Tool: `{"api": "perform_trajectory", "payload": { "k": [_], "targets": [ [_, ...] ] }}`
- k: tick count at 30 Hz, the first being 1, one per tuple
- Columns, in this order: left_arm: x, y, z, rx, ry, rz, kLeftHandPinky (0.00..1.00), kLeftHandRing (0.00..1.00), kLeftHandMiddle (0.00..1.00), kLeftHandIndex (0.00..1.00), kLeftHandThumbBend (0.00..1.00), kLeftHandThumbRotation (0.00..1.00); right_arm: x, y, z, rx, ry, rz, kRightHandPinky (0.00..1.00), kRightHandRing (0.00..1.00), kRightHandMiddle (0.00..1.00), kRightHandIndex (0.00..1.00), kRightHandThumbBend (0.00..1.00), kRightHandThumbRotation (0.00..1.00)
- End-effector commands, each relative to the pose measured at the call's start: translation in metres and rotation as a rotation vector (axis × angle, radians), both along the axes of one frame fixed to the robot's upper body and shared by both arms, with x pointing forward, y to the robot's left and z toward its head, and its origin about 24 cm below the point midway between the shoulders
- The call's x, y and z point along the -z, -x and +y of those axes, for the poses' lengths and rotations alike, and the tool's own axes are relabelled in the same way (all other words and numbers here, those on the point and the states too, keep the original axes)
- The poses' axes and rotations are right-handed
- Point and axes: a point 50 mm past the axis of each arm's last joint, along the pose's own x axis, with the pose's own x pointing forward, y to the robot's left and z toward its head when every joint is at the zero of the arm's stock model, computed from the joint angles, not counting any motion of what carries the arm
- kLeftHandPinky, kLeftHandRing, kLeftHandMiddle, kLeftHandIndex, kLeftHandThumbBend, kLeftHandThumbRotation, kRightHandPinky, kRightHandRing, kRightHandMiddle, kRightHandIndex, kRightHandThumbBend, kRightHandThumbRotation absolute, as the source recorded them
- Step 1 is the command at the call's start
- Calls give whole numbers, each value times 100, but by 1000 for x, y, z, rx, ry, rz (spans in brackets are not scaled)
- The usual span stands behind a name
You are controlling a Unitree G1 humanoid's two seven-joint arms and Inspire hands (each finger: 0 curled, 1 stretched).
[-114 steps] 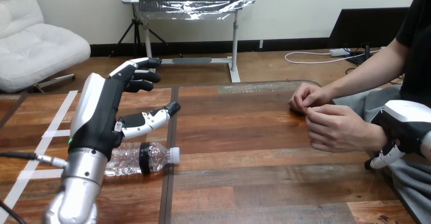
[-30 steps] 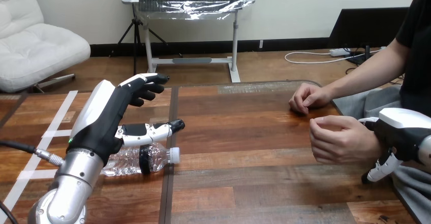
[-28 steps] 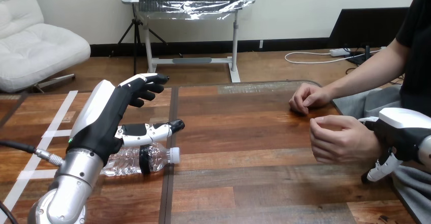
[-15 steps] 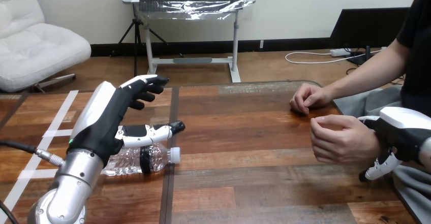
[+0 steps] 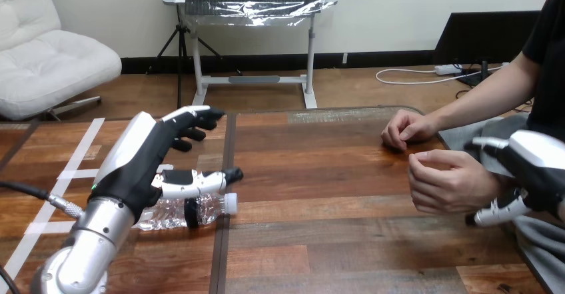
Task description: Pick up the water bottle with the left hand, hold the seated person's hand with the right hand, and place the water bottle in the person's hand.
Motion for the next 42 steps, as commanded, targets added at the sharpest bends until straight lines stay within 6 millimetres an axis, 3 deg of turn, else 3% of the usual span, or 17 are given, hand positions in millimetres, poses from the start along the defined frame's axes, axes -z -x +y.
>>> {"api": "perform_trajectory", "payload": {
  "k": [1, 5, 11, 20, 26, 42],
  "targets": [
    [-27, -8, -3, 80, -112, -48, 76, 81, 82, 81, 74, 28, -29, 1, 13, -22, -79, -218, 85, 92, 93, 89, 63, 9],
    [-30, -9, -1, 119, -222, 2, 76, 83, 83, 82, 73, 30, -31, 8, 20, -27, -122, -287, 84, 92, 93, 88, 57, 12],
    [-33, -11, 2, 122, -353, 28, 74, 83, 84, 82, 74, 25, -34, 18, 28, -38, -178, -343, 84, 92, 93, 88, 52, 13],
    [-34, -17, 5, 113, -457, 49, 71, 81, 83, 82, 80, 16, -37, 30, 43, -69, -234, -426, 85, 91, 92, 86, 49, 7],
    [-33, -22, 7, 104, -497, 77, 76, 82, 84, 83, 81, 14, -40, 36, 52, -97, -280, -465, 84, 90, 90, 85, 50, 1],
    [-32, -31, 10, 121, -650, 155, 90, 88, 87, 86, 83, 15, -47, 43, 65, -159, -331, -519, 80, 87, 88, 82, 50, 0]
  ]
}}
